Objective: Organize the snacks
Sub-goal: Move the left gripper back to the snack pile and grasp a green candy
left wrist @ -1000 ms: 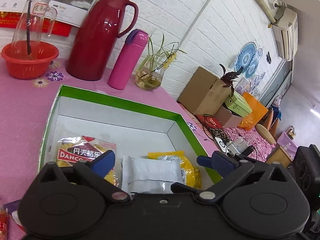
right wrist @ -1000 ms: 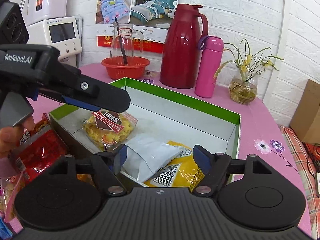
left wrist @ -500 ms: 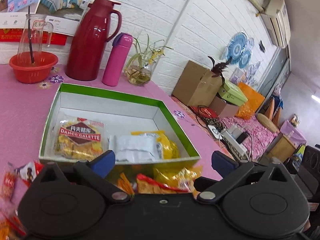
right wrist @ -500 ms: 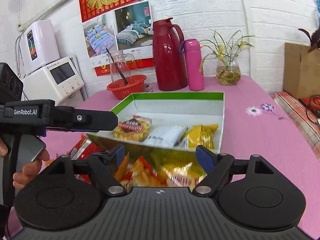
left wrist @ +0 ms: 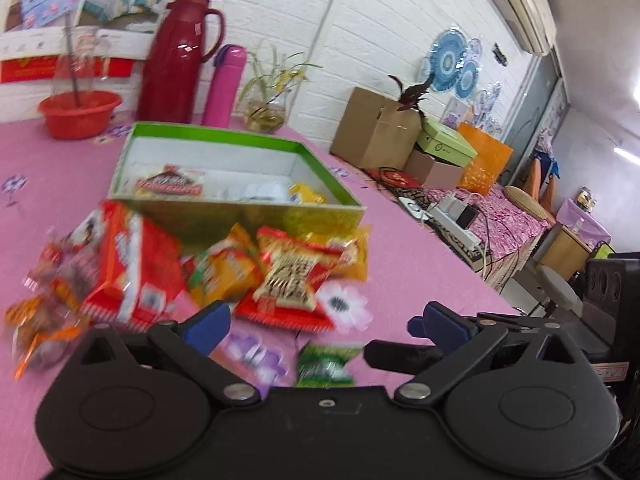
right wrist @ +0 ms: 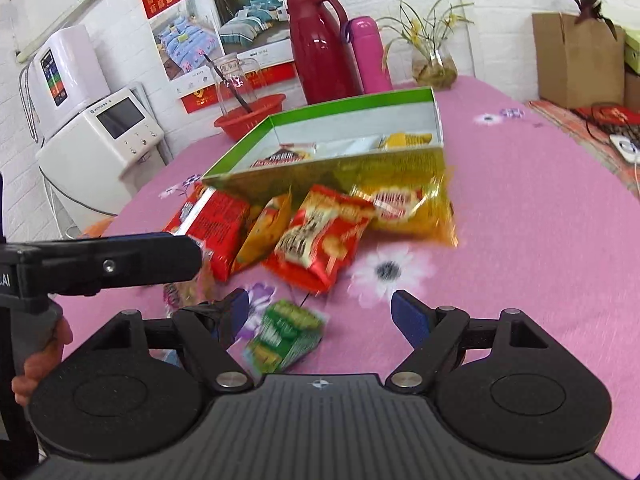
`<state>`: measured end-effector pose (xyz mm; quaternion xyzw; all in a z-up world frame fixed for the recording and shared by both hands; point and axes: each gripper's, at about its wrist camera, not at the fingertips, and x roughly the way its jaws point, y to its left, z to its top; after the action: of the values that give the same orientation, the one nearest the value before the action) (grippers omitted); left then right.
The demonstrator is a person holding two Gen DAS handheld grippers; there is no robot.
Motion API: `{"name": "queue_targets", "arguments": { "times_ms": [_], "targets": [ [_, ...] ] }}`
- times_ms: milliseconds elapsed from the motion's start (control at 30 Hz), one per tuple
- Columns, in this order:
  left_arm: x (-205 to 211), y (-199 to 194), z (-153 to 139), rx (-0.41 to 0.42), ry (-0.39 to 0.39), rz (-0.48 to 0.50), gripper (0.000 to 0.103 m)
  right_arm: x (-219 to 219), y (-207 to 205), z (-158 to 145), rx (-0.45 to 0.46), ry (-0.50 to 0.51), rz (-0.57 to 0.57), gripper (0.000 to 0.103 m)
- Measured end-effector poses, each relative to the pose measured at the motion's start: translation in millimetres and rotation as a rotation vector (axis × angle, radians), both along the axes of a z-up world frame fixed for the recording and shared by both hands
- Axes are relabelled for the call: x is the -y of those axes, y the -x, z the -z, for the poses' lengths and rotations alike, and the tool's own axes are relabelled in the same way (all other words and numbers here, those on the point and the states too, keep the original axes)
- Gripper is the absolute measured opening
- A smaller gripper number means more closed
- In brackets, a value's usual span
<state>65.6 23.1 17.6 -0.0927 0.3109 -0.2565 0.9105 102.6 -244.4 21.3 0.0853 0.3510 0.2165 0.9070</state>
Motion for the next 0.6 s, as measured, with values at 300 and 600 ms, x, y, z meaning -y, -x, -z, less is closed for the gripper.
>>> {"name": "queue_targets", "arguments": {
  "times_ms": [300, 600],
  "targets": [
    [-30.1, 36.6, 19.5, -0.034, 0.007, -0.063, 0.103, -19.7, 34.7, 15.4, -0.063, 0.023, -0.017, 0.103],
    [-41.0, 62.9, 32.6, -0.076, 0.026, -0.044, 0.103, -15.8, 57.3, 1.9, 0.018, -0.026, -0.064, 0.103]
  ]
}}
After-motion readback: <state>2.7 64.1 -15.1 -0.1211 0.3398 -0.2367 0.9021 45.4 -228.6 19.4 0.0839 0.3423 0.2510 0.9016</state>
